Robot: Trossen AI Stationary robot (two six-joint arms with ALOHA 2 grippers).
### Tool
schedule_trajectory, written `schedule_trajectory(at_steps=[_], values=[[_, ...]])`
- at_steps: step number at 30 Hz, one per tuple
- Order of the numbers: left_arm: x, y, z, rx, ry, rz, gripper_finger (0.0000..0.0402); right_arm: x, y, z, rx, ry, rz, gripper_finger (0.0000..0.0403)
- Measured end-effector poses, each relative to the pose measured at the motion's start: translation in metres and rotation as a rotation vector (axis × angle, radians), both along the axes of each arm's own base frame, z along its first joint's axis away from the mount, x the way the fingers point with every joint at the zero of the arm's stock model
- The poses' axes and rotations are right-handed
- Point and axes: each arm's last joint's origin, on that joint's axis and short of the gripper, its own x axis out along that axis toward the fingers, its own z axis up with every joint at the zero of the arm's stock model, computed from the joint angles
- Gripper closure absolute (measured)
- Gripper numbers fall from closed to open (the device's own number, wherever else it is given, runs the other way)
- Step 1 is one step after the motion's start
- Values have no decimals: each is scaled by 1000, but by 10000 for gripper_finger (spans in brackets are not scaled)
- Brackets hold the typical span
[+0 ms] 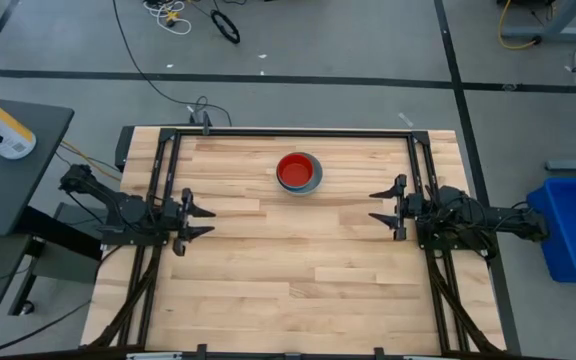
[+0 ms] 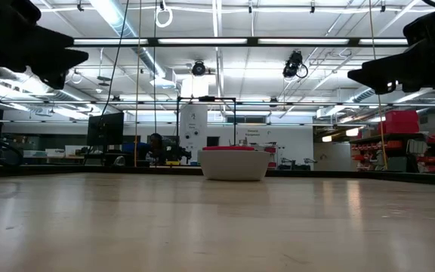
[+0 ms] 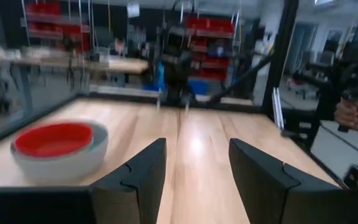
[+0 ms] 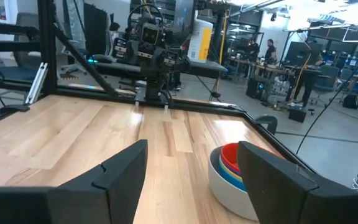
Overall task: Nest bowls inside each other
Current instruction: Return to Home Position
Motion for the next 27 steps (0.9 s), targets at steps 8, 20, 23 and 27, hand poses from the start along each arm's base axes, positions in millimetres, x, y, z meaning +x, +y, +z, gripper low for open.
schedule_trajectory(at_steps=[8, 20, 23, 27], values=[[14, 1, -17, -45, 148, 35, 219, 0, 0, 0, -1, -1, 0, 134], [14, 2, -16, -125, 253, -131, 219, 0, 0, 0, -7, 0, 1, 132], [10, 6, -11, -115, 254, -37, 219, 0, 0, 0, -5, 1, 1, 140], [4, 10, -3, -81, 170, 8, 219, 0, 0, 0, 3, 0, 3, 151]])
